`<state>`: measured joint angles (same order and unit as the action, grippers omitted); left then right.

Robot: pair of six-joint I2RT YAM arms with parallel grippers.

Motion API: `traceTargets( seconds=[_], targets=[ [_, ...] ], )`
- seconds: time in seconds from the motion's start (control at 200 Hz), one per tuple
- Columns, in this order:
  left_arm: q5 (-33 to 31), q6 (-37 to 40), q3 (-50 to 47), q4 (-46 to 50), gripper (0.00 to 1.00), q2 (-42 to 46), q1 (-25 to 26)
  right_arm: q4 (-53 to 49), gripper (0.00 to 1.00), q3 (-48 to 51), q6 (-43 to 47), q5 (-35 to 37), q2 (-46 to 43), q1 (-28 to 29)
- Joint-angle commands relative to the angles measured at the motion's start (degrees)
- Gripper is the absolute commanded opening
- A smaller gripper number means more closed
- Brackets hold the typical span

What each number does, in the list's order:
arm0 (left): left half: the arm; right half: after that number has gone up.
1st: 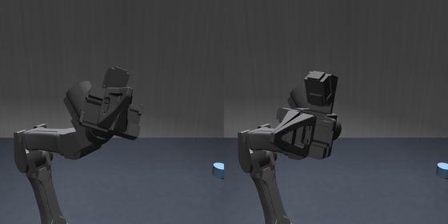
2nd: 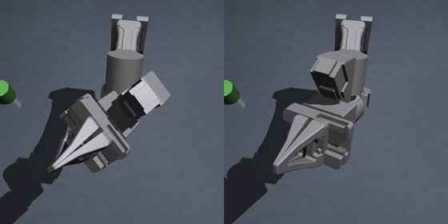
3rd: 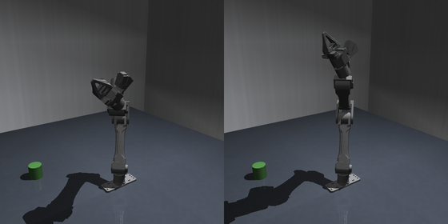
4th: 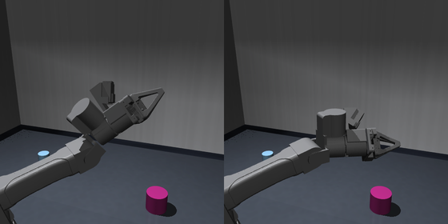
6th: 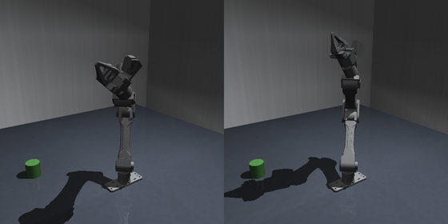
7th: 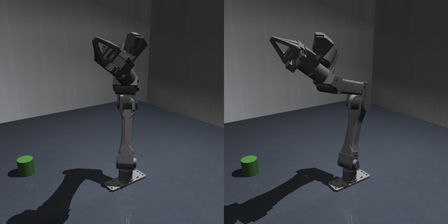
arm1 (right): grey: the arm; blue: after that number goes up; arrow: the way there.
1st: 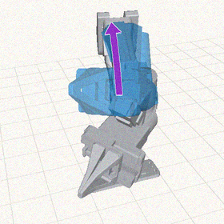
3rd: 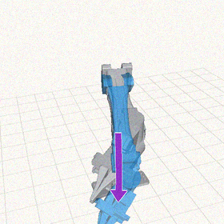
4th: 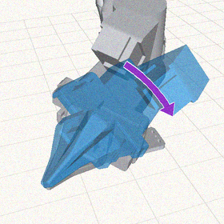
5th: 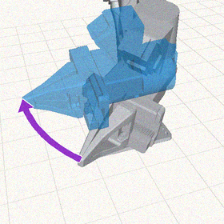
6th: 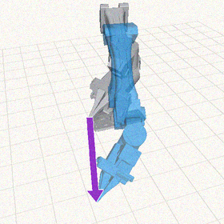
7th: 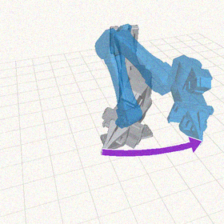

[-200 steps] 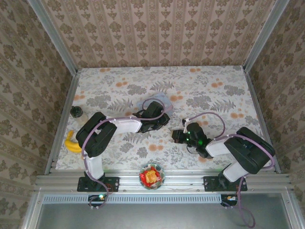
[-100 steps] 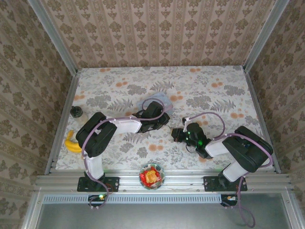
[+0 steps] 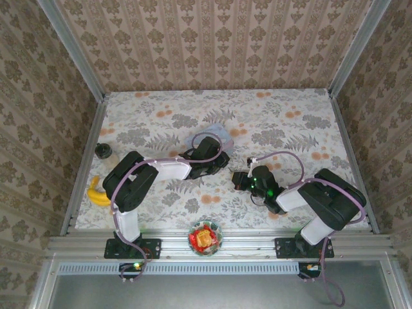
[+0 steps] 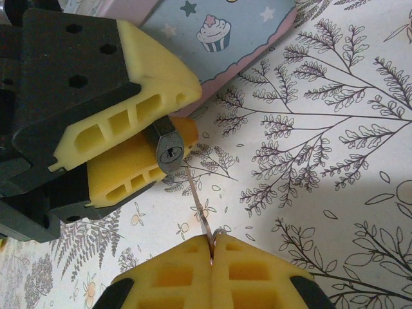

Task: Unlock a padlock with a key

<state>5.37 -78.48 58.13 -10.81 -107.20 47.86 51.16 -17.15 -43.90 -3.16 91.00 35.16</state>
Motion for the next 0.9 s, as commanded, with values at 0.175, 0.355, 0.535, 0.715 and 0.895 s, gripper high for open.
traceTargets(
  seconds=[0.175,0.355,0.535,0.715,0.895],
  targets=[
    [7.99,-6.31,-1.0,0.62,0.0,-3.19,0.04,3.78,0.0,-0.27,-0.55,1.92,0.93,0.44],
    [8.26,-6.42,-0.92,0.39,0.0,-3.6,0.13,3.38,0.0,-0.98,-0.48,2.02,1.27,0.44],
    [8.6,-6.49,-0.74,0.33,0.0,-3.81,0.13,4.36,0.0,-1.39,-0.44,1.85,2.33,0.44],
    [8.65,-6.51,-0.66,0.27,0.0,-3.94,0.13,5.66,0.0,-1.49,-0.66,1.69,3.06,0.39],
    [9.04,-6.86,-0.65,0.0,0.0,-4.25,0.07,5.97,0.0,-1.22,-0.66,2.26,2.72,0.44]
  ],
)
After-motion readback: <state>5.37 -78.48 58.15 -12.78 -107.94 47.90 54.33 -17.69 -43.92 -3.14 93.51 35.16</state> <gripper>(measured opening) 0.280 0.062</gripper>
